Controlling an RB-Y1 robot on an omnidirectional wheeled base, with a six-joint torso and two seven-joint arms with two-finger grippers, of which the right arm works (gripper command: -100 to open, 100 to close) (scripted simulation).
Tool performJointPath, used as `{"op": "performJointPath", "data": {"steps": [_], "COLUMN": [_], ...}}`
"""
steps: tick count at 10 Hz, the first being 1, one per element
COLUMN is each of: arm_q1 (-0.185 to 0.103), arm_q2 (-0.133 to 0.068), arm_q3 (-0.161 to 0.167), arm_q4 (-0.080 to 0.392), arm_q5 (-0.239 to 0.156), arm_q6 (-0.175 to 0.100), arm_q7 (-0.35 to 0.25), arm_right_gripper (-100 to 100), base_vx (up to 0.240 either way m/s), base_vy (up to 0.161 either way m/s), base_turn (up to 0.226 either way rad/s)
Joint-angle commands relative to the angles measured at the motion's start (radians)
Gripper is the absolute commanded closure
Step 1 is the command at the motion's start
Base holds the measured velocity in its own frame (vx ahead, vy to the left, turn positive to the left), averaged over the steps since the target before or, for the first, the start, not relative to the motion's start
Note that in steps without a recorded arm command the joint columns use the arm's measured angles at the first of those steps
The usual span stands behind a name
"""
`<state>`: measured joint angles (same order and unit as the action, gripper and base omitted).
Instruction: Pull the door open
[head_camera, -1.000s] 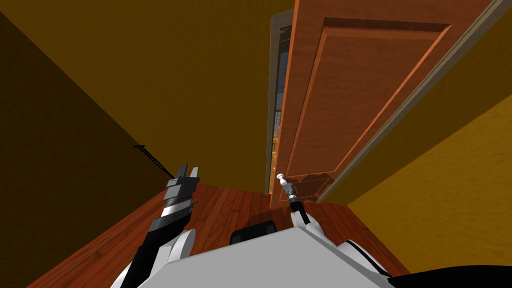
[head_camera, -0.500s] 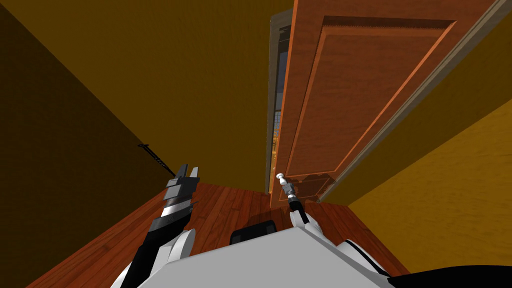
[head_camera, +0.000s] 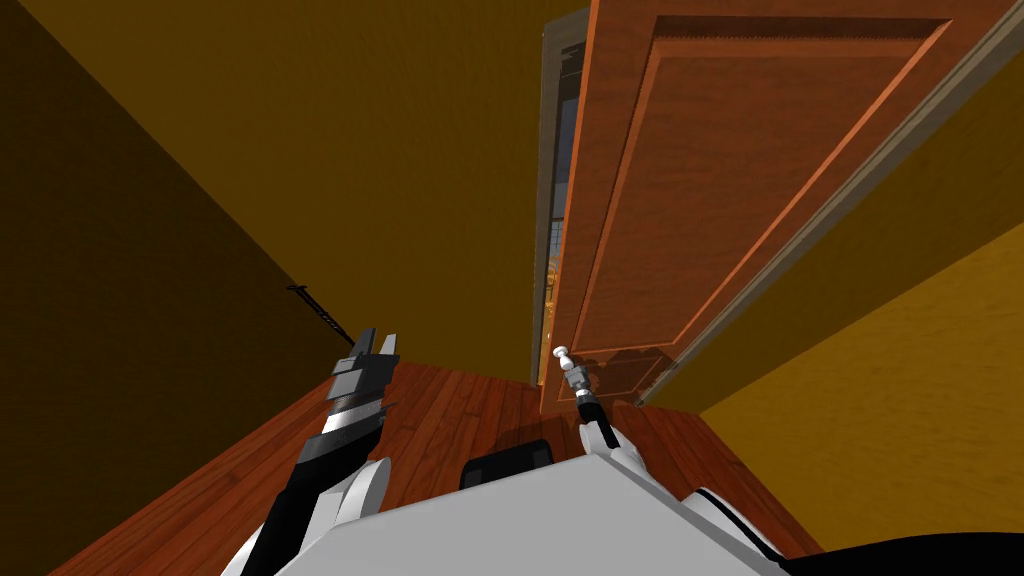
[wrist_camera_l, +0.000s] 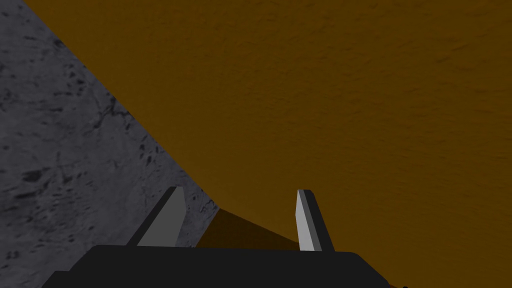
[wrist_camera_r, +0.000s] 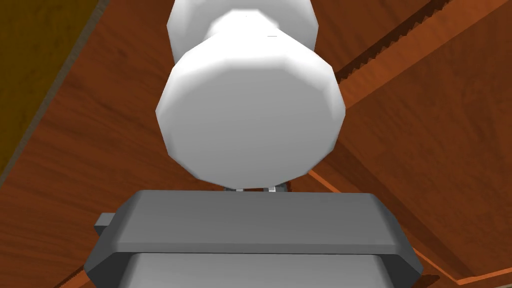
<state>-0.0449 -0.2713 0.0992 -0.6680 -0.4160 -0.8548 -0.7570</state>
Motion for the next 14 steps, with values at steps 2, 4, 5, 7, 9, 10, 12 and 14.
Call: {"op": "performJointPath", "data": {"steps": [2, 4, 5, 7, 9, 10, 12, 14], "arm_q1": [-0.046, -0.048, -0.048, -0.043, -0.042, -0.041, -0.040, -0.039], "arm_q2": [0.018, 0.019, 0.019, 0.005, 0.006, 0.007, 0.009, 0.010], "arm_q3": [0.020, 0.026, 0.026, 0.023, 0.030, 0.034, 0.043, 0.048], "arm_q4": [0.036, 0.034, 0.034, 0.073, 0.064, 0.060, 0.049, 0.044], "arm_q5": [0.011, -0.004, -0.004, -0.026, -0.039, -0.046, -0.062, -0.070], "arm_q6": [-0.035, -0.032, -0.032, -0.027, -0.023, -0.021, -0.016, -0.013], "arm_q7": [-0.013, -0.054, -0.054, -0.107, -0.144, -0.165, -0.213, -0.238], "arm_right_gripper": [100, 100, 100, -100, -100, -100, -100, -100], "base_vx": [0.000, -0.005, -0.027, -0.063, -0.099, -0.100, -0.097, -0.071], "base_vy": [0.007, -0.004, -0.023, -0.022, -0.011, -0.016, -0.002, -0.018], "base_turn": [-0.003, 0.025, 0.019, 0.007, 0.021, 0.043, 0.058, 0.047]}}
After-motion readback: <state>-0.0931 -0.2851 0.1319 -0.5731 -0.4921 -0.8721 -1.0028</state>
